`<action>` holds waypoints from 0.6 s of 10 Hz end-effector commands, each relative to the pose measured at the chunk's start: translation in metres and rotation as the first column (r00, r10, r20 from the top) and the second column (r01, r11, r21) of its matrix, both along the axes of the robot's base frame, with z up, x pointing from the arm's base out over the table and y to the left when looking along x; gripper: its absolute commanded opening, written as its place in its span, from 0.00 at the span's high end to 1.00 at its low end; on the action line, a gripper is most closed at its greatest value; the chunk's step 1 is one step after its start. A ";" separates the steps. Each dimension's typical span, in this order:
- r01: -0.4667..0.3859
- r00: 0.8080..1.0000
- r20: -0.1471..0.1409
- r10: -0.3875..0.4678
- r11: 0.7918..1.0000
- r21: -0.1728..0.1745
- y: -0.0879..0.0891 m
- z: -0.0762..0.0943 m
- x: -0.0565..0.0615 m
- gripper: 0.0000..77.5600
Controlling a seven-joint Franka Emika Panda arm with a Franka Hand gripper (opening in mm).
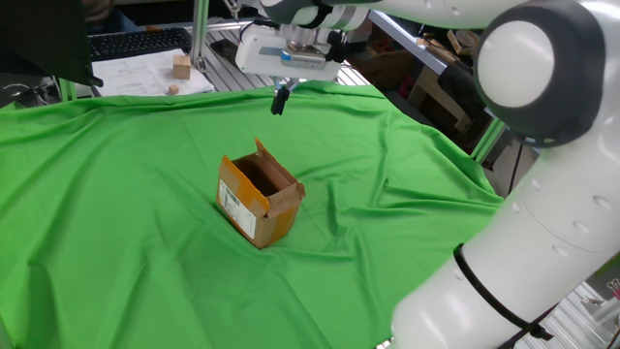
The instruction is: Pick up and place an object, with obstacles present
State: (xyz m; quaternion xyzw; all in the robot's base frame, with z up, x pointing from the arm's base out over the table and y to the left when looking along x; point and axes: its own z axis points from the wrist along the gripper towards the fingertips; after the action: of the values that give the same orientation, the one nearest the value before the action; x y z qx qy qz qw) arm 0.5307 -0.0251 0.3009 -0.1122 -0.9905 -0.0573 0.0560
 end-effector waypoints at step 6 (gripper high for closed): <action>0.154 0.988 0.007 -0.154 0.988 -0.003 -0.008 0.004 0.009 1.00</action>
State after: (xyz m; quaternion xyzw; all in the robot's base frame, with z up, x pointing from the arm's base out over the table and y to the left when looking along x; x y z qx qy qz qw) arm 0.5395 -0.0327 0.3032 -0.1822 -0.9802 -0.0572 0.0529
